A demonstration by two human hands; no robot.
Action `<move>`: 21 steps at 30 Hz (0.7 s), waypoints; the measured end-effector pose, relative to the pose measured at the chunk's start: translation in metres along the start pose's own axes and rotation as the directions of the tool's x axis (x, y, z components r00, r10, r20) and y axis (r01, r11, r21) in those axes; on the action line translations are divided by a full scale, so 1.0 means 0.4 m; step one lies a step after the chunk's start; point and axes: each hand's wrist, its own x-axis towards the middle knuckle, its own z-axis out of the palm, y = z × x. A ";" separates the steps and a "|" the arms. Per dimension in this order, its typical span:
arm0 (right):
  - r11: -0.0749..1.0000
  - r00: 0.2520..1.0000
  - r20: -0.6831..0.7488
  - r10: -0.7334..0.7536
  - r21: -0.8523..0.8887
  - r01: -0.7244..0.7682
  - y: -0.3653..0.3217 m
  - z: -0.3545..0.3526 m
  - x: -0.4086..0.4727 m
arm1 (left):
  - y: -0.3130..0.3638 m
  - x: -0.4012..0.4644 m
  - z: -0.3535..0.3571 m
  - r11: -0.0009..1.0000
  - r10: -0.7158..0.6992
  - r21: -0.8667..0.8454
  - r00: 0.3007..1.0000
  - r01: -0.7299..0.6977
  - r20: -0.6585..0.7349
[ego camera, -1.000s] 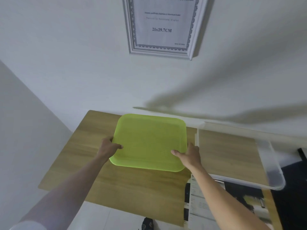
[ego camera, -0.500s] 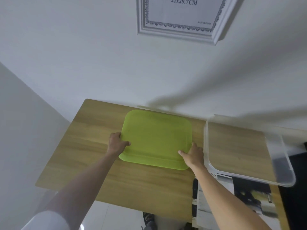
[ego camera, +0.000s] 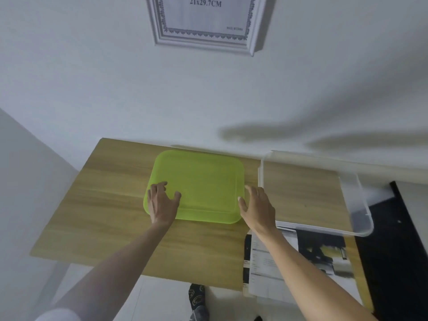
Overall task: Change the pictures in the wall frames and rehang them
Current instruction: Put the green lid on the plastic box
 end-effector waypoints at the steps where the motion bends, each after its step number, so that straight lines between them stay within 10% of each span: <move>1: 0.999 0.999 -0.040 -0.035 0.005 0.035 0.021 -0.018 -0.013 | 0.022 -0.034 0.018 0.999 0.043 -0.017 0.999 -0.043 0.009; 11: 0.996 0.984 -0.151 -0.091 -0.005 0.092 0.394 -0.165 -0.220 | 0.195 -0.426 0.228 0.993 -0.066 0.118 0.925 0.024 0.373; 21: 0.897 0.891 0.172 0.420 -0.229 -0.379 0.666 -0.215 -0.407 | 0.247 -0.612 0.349 0.920 -0.231 0.386 0.890 0.068 0.393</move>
